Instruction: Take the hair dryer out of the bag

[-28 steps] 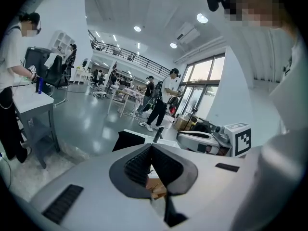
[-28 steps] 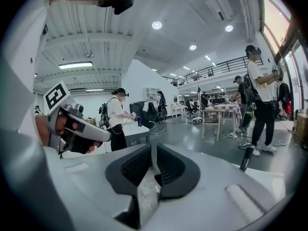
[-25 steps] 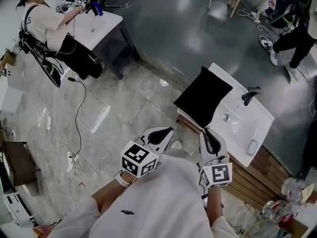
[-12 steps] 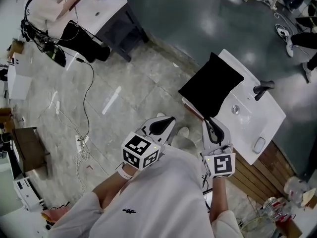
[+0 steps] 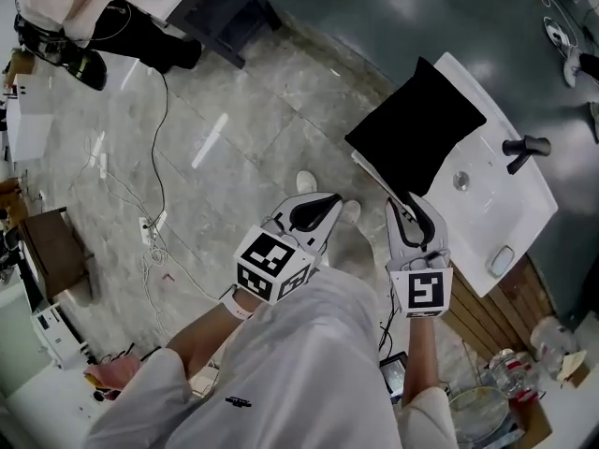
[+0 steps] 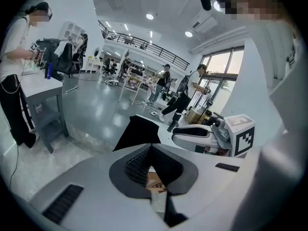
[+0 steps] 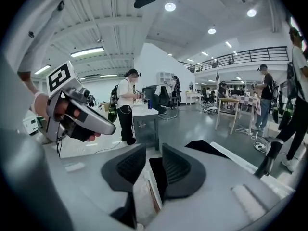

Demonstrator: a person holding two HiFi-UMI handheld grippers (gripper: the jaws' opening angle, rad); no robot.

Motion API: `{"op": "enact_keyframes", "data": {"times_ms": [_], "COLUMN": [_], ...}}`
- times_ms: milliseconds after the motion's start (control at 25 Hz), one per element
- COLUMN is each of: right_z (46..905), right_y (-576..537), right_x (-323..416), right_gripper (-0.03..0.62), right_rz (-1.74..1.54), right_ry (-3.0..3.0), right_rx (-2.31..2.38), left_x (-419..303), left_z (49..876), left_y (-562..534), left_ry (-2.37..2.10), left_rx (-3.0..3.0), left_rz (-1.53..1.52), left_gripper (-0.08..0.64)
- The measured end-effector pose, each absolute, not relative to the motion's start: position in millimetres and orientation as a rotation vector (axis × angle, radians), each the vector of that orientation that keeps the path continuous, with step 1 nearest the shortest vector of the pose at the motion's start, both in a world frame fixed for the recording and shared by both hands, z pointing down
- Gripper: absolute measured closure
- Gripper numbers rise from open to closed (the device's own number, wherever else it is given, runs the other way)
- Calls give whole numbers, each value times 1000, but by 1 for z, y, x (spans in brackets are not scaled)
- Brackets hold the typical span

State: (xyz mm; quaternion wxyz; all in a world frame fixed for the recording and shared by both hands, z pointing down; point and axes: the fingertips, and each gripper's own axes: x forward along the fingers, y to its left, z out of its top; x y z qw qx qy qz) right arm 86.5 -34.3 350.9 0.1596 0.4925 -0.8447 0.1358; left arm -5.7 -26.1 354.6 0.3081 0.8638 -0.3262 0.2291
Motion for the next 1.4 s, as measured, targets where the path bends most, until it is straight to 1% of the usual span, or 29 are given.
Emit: {"op": "enact_keyframes", "data": {"times_ms": [160, 440, 680, 920, 1000, 1200, 1240, 1280, 1320, 1400], "right_z": [381, 440, 493, 524, 530, 541, 541, 539, 536, 531], "right_y": [-42, -55, -61, -62, -62, -62, -63, -64, -66, -68], "right_x": [81, 62, 64, 69, 70, 76, 78, 81, 84, 91], "right_gripper": [453, 425, 360, 357, 333, 333, 335, 365, 423, 504], "right_rz": [340, 291, 172, 66, 57, -32, -46, -62, -79, -99], "right_ry": [-2361, -2283, -2161, -2055, -2035, -1938, -1922, -1904, -1885, -1855], "right_rx": [1333, 1250, 1182, 1125, 1118, 1117, 1125, 1141, 1161, 1191], "left_x": [-3, -9, -11, -21, -22, -17, -16, -16, -15, -13], "left_z": [377, 421, 455, 475, 482, 494, 494, 494, 494, 494], "left_y": [-30, -37, -48, -54, -54, -51, -51, -51, -50, -49], "left_ry": [-860, -861, -881, -892, -889, -862, -859, -856, -852, -846], "left_rx": [2269, 2230, 2196, 2155, 2148, 2147, 2147, 2147, 2147, 2149], "left_rz": [608, 620, 595, 577, 581, 596, 596, 597, 598, 600], "left_gripper": [553, 552, 553, 552, 552, 552, 552, 552, 552, 552]}}
